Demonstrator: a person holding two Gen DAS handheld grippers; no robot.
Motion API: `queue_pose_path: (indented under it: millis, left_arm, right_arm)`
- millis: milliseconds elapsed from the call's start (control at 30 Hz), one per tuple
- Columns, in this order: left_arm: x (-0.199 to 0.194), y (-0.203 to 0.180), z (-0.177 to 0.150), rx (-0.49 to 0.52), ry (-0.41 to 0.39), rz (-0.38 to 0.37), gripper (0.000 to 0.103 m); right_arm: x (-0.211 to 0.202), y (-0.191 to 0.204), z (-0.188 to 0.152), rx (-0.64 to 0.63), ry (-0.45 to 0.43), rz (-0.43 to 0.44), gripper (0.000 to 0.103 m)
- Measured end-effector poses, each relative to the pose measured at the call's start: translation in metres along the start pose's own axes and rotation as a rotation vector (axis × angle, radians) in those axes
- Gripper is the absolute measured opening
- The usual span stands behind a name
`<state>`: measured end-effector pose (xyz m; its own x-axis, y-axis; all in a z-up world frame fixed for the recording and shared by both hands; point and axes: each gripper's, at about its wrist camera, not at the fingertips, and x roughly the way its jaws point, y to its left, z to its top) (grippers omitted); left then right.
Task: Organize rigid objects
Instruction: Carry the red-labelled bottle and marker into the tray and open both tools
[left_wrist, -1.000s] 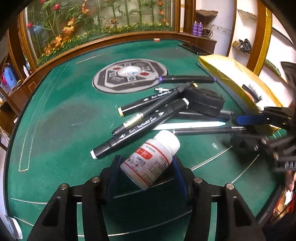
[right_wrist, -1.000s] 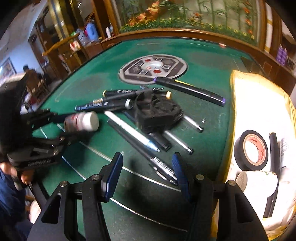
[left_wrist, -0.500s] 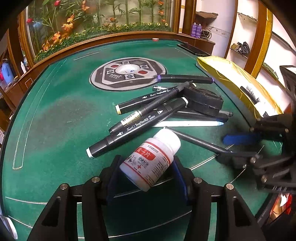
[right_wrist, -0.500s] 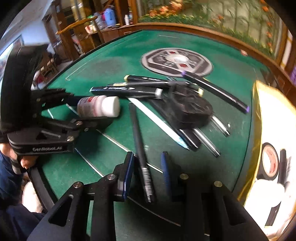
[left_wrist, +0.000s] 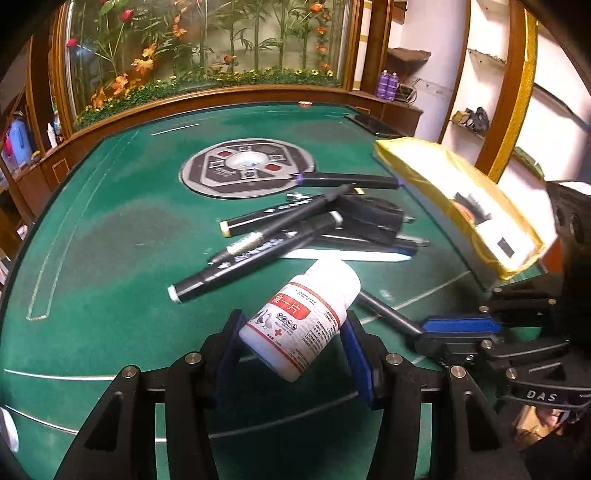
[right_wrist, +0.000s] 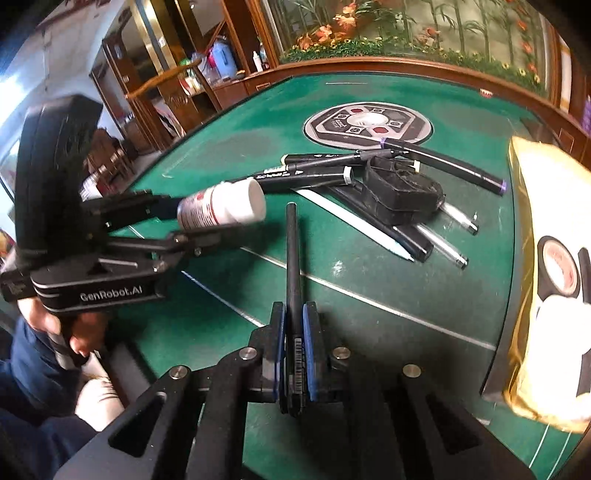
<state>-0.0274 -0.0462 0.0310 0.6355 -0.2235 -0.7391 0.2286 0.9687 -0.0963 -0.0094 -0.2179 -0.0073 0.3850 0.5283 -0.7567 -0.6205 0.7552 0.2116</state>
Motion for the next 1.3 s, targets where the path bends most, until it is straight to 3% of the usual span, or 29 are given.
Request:
queue_pose_path:
  millis: [367, 567, 733, 1000, 1133, 1300]
  left_arm:
    - [-0.010, -0.022, 0.018, -0.017, -0.027, -0.054, 0.056]
    - [-0.003, -0.064, 0.042, 0.024, -0.022, -0.109, 0.056]
    - [0.014, -0.113, 0.065, 0.068, 0.009, -0.188, 0.055]
    - [0.063, -0.171, 0.106, 0.073, 0.076, -0.239, 0.055]
    - [0.093, -0.188, 0.129, 0.064, 0.114, -0.211, 0.055]
    - [0.114, -0.197, 0.135, 0.049, 0.151, -0.187, 0.055]
  right_arm:
    - [-0.040, -0.032, 0.001, 0.126, -0.129, 0.024, 0.009]
    - [-0.071, -0.070, 0.001, 0.233, -0.222, -0.042, 0.009]
    - [-0.099, -0.118, -0.004, 0.328, -0.271, -0.155, 0.009]
    - [-0.115, -0.181, 0.017, 0.358, -0.219, -0.277, 0.009]
    - [-0.093, -0.205, 0.039, 0.352, -0.118, -0.324, 0.009]
    - [-0.076, -0.225, 0.036, 0.387, -0.054, -0.339, 0.009]
